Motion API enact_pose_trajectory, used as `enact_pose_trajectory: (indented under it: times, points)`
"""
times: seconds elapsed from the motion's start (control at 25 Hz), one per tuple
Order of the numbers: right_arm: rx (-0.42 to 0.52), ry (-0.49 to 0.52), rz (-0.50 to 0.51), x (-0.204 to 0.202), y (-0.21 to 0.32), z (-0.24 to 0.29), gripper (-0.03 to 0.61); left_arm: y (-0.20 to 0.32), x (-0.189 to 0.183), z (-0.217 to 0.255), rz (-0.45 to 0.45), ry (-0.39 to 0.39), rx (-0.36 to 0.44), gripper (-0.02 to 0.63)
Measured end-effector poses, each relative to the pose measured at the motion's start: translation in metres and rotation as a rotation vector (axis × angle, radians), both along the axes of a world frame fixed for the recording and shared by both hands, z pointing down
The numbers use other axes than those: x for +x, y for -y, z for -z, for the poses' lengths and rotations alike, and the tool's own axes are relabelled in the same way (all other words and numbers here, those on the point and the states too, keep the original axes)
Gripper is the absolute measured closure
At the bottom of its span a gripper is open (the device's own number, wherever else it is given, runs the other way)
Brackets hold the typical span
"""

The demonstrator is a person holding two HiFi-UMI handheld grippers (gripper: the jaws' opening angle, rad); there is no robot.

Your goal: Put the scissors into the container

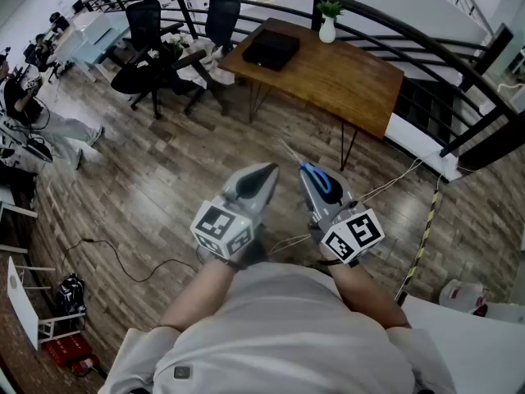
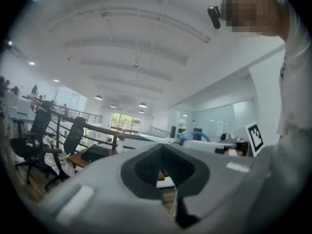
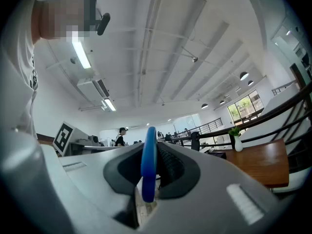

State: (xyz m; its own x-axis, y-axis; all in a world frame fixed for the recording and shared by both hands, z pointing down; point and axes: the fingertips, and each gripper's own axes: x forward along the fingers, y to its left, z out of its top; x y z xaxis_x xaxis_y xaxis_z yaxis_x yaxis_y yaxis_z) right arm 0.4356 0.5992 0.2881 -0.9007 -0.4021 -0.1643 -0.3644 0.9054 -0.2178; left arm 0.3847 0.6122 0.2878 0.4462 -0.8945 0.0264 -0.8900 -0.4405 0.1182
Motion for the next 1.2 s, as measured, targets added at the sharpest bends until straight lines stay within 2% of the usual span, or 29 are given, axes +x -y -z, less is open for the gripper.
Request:
enact_pose_trajectory:
  times: [0.24,0.72,1.04,1.2]
  points:
    - [-0.018,-0.005,0.0,-0.001,-0.003,-0.006,0.525,-0.001,-0.006,-0.006,0.004,-0.03,-0.016,0.611]
    - [-0.003,-0.008,-0.007,-0.013,0.001,-0.001,0.525,0.006,-0.016,0.0,-0.017,-0.019,0.002,0.611]
    - [-0.005,-0.042,-0.018,-0.043,0.025,-0.004,0.525,0.032,-0.041,-0.005,-0.054,-0.039,-0.004,0.611]
    - [-0.011,-0.049,-0.018,-0.076,0.045,-0.005,0.525,0.051,-0.067,-0.006,-0.081,-0.03,-0.007,0.611]
